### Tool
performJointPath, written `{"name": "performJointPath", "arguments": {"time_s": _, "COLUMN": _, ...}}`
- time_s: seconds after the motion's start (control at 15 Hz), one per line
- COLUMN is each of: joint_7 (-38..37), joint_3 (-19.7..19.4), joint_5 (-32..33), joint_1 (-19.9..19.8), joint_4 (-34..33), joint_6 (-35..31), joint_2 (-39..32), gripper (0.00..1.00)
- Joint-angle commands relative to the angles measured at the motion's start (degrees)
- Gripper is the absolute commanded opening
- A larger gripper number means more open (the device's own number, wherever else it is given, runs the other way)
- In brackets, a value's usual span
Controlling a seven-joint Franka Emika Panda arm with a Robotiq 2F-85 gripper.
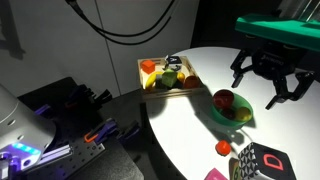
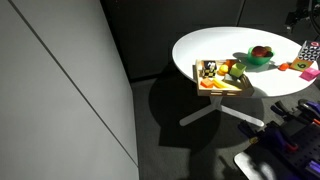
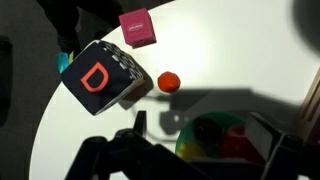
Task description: Pick up the yellow lemon toy from the table and put it in the green bowl
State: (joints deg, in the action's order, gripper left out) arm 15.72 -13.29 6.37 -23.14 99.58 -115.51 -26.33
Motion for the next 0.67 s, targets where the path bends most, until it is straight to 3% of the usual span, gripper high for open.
{"name": "performJointPath", "arguments": {"time_s": 0.0, "joint_7": -1.10, "joint_3": -0.58, "joint_5": 1.34, "joint_1": 1.87, "joint_4": 8.38, "joint_6": -0.57, "joint_2": 8.02, "gripper": 1.00}}
{"name": "performJointPath", "arguments": {"time_s": 0.33, "joint_7": 0.54, "joint_3": -0.06, "joint_5": -0.10, "joint_1": 3.26, "joint_4": 17.02, "joint_6": -3.87, "joint_2": 15.85, "gripper": 1.00}}
{"name": "performJointPath", "arguments": {"time_s": 0.6, "joint_7": 1.13, "joint_3": 0.36, "joint_5": -0.69, "joint_1": 5.21, "joint_4": 24.62, "joint_6": -10.63, "joint_2": 22.06, "gripper": 1.00}}
